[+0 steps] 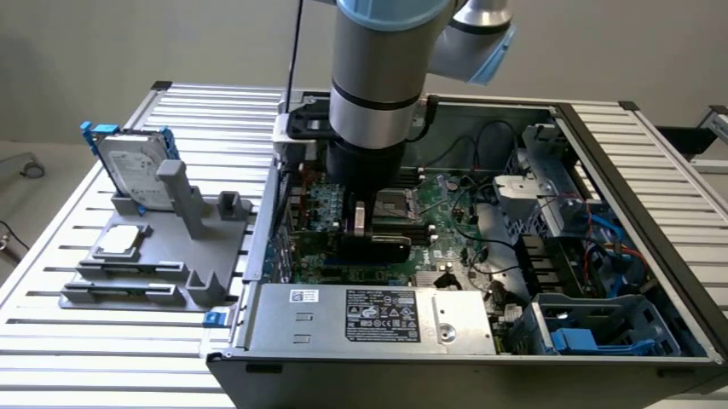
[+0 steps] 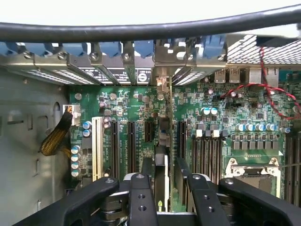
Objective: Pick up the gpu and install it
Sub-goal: 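Insert the gpu into the slot, then press down on the gpu until it lock into place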
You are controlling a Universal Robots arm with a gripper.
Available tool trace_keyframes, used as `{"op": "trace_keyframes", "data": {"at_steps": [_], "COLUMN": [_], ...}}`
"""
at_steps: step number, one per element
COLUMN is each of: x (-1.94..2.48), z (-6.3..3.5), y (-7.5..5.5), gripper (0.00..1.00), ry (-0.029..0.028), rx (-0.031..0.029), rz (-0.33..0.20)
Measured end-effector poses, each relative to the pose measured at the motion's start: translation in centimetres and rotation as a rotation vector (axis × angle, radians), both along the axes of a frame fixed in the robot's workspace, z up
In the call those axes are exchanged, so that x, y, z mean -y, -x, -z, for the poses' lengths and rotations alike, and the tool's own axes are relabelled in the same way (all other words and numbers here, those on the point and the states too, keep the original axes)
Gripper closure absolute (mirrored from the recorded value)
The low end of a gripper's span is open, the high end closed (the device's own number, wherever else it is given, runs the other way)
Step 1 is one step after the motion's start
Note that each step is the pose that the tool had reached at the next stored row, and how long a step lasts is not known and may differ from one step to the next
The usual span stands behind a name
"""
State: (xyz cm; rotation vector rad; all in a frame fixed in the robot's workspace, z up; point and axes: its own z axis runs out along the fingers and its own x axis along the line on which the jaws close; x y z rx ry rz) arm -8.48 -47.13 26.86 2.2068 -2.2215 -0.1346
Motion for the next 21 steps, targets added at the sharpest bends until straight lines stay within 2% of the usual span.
{"op": "trace_keyframes", "data": {"at_steps": [3, 6, 11, 13, 14, 15, 21], "x": [-0.01, -0.01, -0.02, -0.02, -0.02, -0.02, -0.02], "z": [-1.04, -1.58, -1.64, -1.65, -1.65, -1.65, -1.65], "y": [0.0, 0.0, 0.0, 0.0, 0.0, 0.0, 0.0], "gripper": [0.66, 0.66, 0.68, 0.81, 0.81, 0.87, 0.89], "ry": [0.0000, 0.0001, -0.0015, -0.0014, -0.0014, -0.0014, -0.0014], "rx": [-0.0003, -0.0003, -0.0004, -0.0004, -0.0005, -0.0005, -0.0005], "rz": [0.000, 0.000, 0.000, 0.000, 0.000, 0.000, 0.000]}}
